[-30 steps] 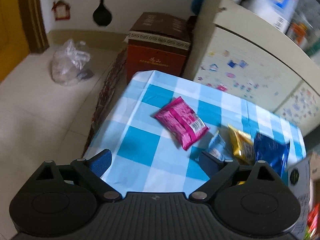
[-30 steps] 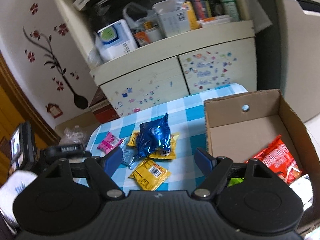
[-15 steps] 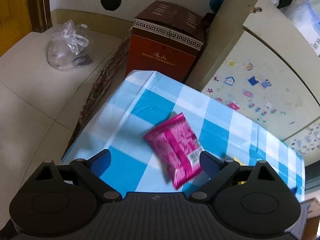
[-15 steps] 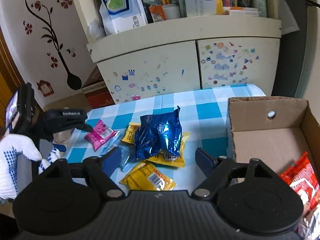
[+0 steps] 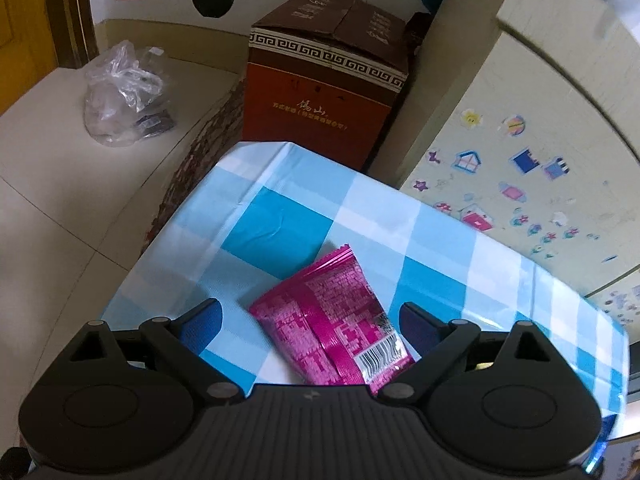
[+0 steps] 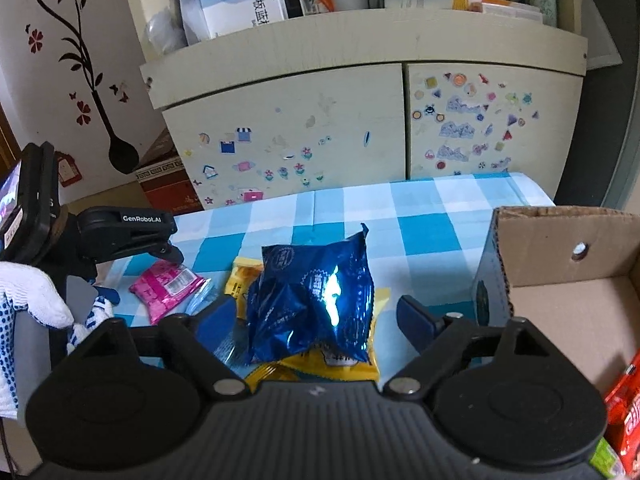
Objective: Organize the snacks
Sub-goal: 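Grasp the dark blue bag with the right gripper while the left gripper grasps the pink bag, then lift the dark blue and pink bags and carry both toward the box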
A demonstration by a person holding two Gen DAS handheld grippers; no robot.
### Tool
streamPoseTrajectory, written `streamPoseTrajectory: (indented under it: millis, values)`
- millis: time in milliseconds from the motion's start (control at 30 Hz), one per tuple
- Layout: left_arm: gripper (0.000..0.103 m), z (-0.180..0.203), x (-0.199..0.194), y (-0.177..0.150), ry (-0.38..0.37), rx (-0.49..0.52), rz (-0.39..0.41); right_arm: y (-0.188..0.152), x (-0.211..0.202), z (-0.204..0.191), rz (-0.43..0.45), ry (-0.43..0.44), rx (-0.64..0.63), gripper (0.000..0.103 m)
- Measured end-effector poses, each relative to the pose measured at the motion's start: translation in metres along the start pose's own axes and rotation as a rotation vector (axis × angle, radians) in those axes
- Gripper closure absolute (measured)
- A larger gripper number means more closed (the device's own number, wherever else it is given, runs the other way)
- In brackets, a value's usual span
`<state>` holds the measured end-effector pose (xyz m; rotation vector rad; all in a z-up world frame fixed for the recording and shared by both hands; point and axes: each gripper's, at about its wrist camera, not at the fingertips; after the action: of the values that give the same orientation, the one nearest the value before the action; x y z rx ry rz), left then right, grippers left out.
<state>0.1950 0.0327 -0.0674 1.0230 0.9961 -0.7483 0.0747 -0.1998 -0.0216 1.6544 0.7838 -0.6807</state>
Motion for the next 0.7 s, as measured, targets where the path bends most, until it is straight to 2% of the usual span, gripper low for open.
streamPoseTrajectory:
  millis: [333,467,533,567,600,700]
  values:
    - [0.0,0.018,0.008,-0.013,0.128,0.115,0.021,0.007,0.02,-0.003,-0.003,-0.008,-0.005,0.014]
    - [0.0,0.013,0.006,-0.017,0.123,0.104,0.032,0.008,0.023,-0.004,0.0,-0.016,-0.014,0.015]
    - [0.003,0.013,0.004,-0.02,0.117,0.119,0.044,0.009,0.024,-0.004,-0.006,-0.018,-0.015,0.018]
    - [0.004,0.014,0.004,-0.02,0.117,0.126,0.048,0.009,0.025,-0.005,-0.012,-0.026,-0.013,0.022]
    - [0.008,0.014,0.002,-0.021,0.116,0.131,0.055,0.009,0.026,-0.004,-0.016,-0.027,-0.011,0.03]
    - [0.03,0.017,-0.002,-0.024,0.087,0.167,0.076,0.008,0.025,-0.002,-0.012,-0.02,-0.004,0.035]
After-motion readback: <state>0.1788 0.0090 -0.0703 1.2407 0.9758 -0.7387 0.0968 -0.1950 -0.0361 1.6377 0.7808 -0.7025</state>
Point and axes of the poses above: each gripper's, at about its wrist camera, not at the fingertips, and x roughly the way its jaws point, z to its right, y to its top, and after that the axes turned 8 degrees about -z, right-handed
